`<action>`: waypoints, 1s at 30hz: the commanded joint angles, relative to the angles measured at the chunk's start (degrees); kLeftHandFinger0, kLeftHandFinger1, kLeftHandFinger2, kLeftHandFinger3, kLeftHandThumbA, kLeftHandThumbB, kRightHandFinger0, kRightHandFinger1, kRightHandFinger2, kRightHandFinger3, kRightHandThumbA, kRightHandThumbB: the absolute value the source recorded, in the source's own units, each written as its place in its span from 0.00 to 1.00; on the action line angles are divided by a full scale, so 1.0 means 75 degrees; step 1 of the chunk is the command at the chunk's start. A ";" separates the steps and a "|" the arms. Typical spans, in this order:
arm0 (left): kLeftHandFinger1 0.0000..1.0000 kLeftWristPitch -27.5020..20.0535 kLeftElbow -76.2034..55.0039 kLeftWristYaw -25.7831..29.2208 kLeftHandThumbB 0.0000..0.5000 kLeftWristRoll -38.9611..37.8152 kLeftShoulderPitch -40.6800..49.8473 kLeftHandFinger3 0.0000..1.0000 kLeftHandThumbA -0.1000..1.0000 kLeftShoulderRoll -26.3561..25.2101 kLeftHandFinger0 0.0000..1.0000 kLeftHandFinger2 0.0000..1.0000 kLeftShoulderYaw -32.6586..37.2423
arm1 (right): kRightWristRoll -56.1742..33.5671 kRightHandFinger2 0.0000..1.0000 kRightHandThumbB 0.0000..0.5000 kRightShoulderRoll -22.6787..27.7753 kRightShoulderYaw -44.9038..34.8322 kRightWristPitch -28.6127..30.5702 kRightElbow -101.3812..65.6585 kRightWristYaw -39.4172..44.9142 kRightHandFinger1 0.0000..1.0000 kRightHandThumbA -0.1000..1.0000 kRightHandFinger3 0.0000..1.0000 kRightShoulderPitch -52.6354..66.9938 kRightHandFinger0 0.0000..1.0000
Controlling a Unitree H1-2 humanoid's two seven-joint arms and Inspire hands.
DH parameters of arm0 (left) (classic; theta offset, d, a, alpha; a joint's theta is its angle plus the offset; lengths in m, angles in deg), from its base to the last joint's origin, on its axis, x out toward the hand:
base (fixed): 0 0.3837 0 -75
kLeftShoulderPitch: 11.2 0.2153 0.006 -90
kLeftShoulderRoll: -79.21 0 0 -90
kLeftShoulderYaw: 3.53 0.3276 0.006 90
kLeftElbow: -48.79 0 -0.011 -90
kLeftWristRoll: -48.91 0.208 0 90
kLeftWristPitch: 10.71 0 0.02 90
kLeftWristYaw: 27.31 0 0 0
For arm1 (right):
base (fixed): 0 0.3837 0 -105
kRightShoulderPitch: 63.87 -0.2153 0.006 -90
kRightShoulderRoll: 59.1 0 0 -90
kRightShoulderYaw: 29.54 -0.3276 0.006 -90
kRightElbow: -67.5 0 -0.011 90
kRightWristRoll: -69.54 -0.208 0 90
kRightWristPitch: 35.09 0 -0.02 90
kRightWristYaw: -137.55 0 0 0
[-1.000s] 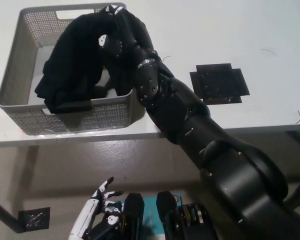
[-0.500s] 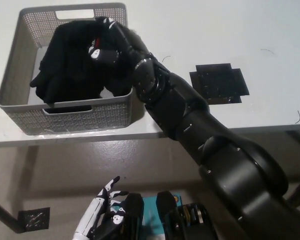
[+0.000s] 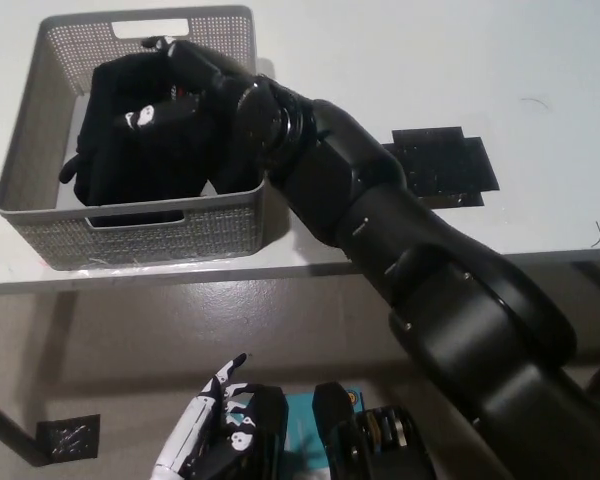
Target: Use the right hand to pick up a t shirt on the right hand side and place it into a contianer on the left side
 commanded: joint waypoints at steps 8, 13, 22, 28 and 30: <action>0.62 -0.0054 -0.0254 -0.0021 0.56 -0.0083 0.0011 1.00 0.40 -0.0057 0.49 0.78 -0.0078 | 0.0820 1.00 1.00 0.1352 0.0330 -0.0170 -0.3279 -0.0393 1.00 1.00 1.00 0.0227 1.00; 0.60 -0.0149 -0.0191 0.0028 0.59 -0.0110 0.0039 1.00 0.44 -0.0116 0.46 0.77 -0.0155 | 0.1017 1.00 1.00 0.2337 -0.0048 -0.0429 -0.5936 -0.0201 1.00 1.00 1.00 0.1003 1.00; 0.60 -0.0224 -0.0187 0.0057 0.62 -0.0247 -0.0052 1.00 0.47 -0.0422 0.47 0.77 -0.0437 | 0.0407 1.00 0.90 0.3385 -0.1091 -0.0594 -1.1004 0.0283 1.00 0.95 1.00 0.3664 1.00; 0.60 -0.0240 -0.0093 0.0104 0.60 -0.0229 -0.0029 1.00 0.55 -0.0663 0.48 0.78 -0.0572 | 0.0051 1.00 0.74 0.3830 -0.1796 -0.0414 -1.3614 0.0120 1.00 1.00 1.00 0.6174 1.00; 0.62 -0.0403 0.0058 0.0149 0.59 -0.0334 -0.0018 1.00 0.55 -0.0710 0.52 0.78 -0.0660 | -0.0528 1.00 0.65 0.3782 -0.2072 0.0057 -1.4025 -0.0189 1.00 0.93 1.00 0.7250 1.00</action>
